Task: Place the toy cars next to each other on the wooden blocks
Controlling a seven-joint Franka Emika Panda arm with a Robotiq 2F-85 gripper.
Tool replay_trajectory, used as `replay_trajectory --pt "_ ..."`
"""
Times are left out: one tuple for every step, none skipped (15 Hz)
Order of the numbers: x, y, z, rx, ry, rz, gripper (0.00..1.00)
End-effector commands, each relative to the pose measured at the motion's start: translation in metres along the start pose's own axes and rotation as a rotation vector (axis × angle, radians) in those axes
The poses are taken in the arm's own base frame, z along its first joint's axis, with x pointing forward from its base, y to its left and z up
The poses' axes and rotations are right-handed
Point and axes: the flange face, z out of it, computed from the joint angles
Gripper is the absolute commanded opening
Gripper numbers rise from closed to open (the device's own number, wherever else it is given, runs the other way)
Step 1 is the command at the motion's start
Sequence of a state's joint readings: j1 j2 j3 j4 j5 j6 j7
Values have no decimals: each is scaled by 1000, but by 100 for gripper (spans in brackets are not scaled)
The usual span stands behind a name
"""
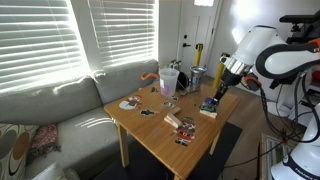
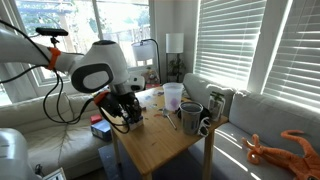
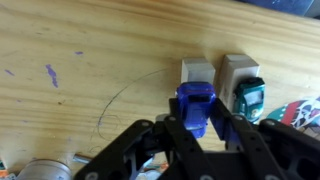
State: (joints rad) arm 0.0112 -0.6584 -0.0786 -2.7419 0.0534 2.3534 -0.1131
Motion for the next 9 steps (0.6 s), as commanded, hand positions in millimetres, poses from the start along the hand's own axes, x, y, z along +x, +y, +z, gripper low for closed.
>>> replay_trajectory --pt "-1 1 -3 29 8 -3 10" --pt "-1 1 -2 30 5 -3 10" --pt "-1 1 -2 31 3 -3 10" --pt "-1 0 -1 32 -1 -2 10" --pt "-1 0 0 34 -5 0 10" --pt "-1 0 0 34 -6 1 10" --pt "-1 1 0 36 -7 3 10" --pt "-1 1 0 36 -8 3 10" --pt "-1 0 0 38 -8 4 10"
